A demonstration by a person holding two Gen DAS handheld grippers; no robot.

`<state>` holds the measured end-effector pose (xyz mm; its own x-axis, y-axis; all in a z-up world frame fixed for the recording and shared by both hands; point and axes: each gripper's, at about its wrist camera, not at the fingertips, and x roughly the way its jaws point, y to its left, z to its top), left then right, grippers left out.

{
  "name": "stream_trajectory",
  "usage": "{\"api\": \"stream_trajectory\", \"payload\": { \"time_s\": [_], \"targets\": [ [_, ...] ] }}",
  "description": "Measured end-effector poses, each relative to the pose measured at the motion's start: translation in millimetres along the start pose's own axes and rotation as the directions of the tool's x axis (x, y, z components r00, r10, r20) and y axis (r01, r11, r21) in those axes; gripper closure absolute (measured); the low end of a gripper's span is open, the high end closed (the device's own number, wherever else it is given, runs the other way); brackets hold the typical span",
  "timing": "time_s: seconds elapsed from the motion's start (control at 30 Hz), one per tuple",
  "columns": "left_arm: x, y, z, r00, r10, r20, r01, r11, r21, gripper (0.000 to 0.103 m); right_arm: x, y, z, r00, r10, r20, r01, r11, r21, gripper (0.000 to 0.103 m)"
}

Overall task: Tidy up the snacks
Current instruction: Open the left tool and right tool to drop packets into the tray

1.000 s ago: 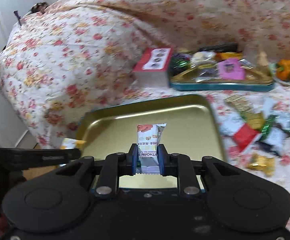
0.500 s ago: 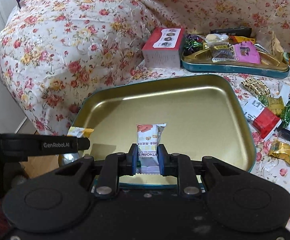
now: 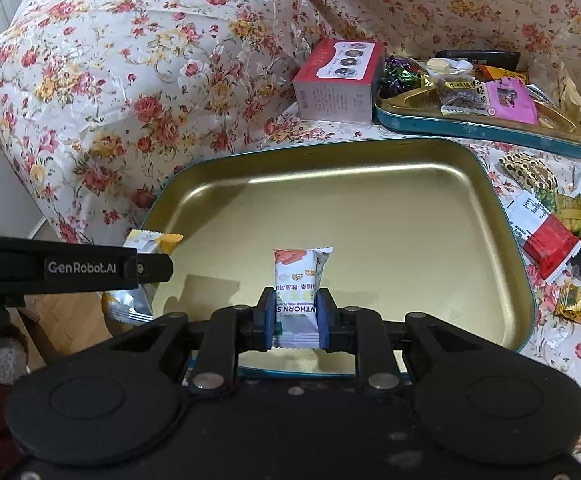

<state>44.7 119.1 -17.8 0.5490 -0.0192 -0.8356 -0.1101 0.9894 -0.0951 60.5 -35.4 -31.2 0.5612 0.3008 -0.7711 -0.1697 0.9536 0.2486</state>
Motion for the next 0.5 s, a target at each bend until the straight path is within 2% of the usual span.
{"api": "stream_trajectory", "payload": {
  "time_s": [0.5],
  "targets": [
    [0.2,-1.7,0.0,1.000,-0.014,-0.005,0.014,1.000,0.003,0.054,5.9,1.2,3.7,1.000,-0.002,-0.003,0.002,1.000,-0.002,0.080]
  ]
}}
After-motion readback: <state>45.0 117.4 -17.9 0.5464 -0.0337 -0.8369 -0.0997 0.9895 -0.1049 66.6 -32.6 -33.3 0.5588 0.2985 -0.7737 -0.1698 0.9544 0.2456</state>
